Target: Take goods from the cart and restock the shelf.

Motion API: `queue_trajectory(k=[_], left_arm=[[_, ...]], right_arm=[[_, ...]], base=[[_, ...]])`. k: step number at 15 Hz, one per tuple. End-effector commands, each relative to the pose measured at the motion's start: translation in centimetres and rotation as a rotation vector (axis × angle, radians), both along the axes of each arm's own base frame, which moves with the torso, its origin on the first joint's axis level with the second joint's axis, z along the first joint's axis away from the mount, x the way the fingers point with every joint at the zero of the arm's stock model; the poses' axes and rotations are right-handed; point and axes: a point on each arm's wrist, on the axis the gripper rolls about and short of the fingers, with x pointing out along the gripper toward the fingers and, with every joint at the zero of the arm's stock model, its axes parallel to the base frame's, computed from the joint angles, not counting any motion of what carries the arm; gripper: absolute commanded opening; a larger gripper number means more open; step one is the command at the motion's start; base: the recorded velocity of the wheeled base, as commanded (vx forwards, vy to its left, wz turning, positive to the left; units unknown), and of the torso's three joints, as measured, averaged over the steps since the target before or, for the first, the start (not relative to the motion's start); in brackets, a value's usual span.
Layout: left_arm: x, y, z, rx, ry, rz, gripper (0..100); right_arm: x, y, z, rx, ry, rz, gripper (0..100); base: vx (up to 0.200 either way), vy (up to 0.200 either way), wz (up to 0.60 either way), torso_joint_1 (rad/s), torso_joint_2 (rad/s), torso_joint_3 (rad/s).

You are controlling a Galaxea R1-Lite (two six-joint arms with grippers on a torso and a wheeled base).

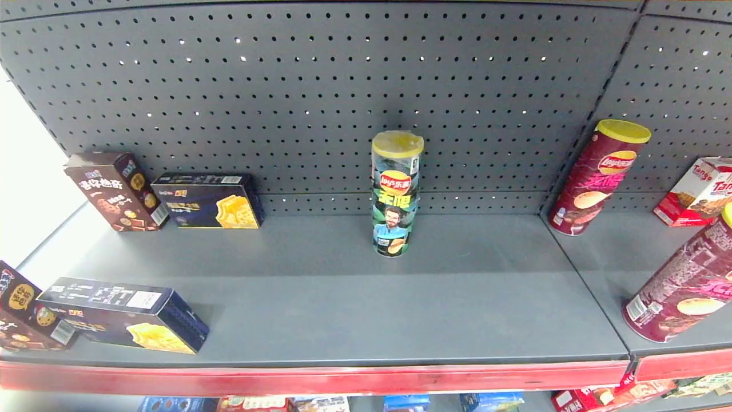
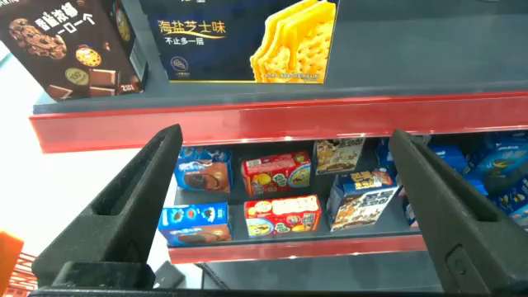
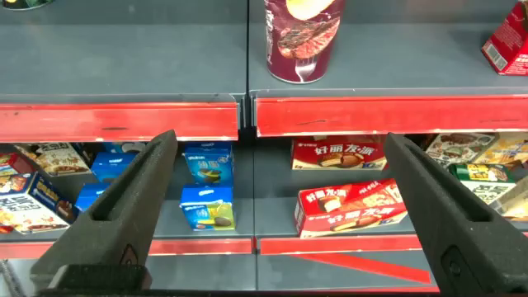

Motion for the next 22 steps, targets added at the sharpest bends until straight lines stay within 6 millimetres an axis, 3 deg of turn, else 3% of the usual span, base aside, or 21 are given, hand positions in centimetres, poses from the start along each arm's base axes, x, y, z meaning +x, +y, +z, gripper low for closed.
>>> queue_trajectory(k=[1, 9, 19, 21, 22], left_arm=[[0.0, 0.0, 0.0, 0.001, 0.000, 0.000, 100], [0.0, 0.0, 0.0, 0.001, 0.000, -0.001, 100], [0.0, 0.0, 0.0, 0.004, -0.005, 0.025, 100], [-0.8, 0.3, 2.6, 0.024, -0.071, 0.136, 100], [-0.7, 0.4, 4.8, 0.039, -0.001, 0.187, 100]], right_arm=[[0.0, 0.0, 0.0, 0.000, 0.001, -0.002, 100], [0.0, 0.0, 0.0, 0.000, -0.001, -0.002, 100], [0.0, 0.0, 0.0, -0.002, -0.001, -0.003, 100], [0.0, 0.0, 0.0, -0.002, -0.001, -0.003, 100], [0.0, 0.0, 0.0, -0.002, -0.001, -0.003, 100]], base=[[0.000, 0.000, 0.60, 0.002, 0.00, 0.002], [0.000, 0.000, 0.60, 0.007, 0.01, 0.003], [0.000, 0.000, 0.00, 0.000, 0.00, 0.000], [0.000, 0.000, 0.00, 0.000, 0.00, 0.000], [0.000, 0.000, 0.00, 0.000, 0.00, 0.000]])
